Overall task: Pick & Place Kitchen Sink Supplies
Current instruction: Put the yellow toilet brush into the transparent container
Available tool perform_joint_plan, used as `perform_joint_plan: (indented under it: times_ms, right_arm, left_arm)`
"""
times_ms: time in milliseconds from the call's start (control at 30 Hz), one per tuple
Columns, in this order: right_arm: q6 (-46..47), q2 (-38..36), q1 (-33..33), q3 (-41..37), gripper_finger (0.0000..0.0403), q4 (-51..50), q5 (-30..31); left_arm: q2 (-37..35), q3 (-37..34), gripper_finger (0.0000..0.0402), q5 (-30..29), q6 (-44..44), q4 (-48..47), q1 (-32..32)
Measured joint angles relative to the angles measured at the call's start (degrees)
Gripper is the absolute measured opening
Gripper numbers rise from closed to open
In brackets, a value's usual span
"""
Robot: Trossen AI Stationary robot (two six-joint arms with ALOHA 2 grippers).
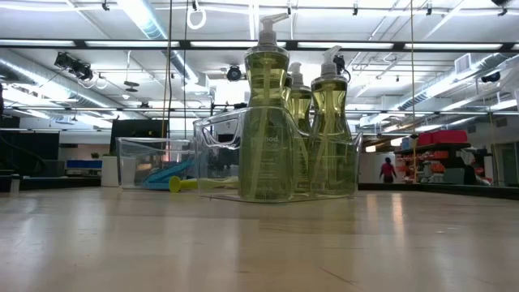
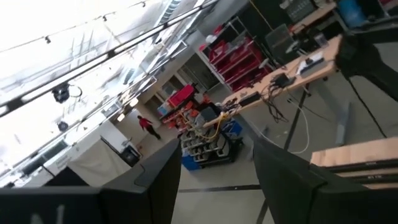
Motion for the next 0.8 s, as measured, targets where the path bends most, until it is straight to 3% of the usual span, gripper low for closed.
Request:
perform_joint_plan:
  times_ms: [200, 467, 800]
  right_arm:
    - [-3.6, 0.0, -3.7, 6.5, 0.0235, 0.2, 3.4]
    - [-7.1, 0.0, -9.5, 14.8, 0.0236, 0.0, 10.2]
    - [-7.2, 0.0, -18.0, 25.2, 0.0243, 0.2, 23.5]
  left_arm:
    - [-2.4, 0.0, 0.0204, 3.0, -6.5, -4.0, 3.8]
    - [-3.7, 0.0, 0.0204, 11.6, -20.9, -17.7, 12.4]
    - [-3.6, 0.0, 0.0205, 20.9, -36.6, -29.7, 24.6]
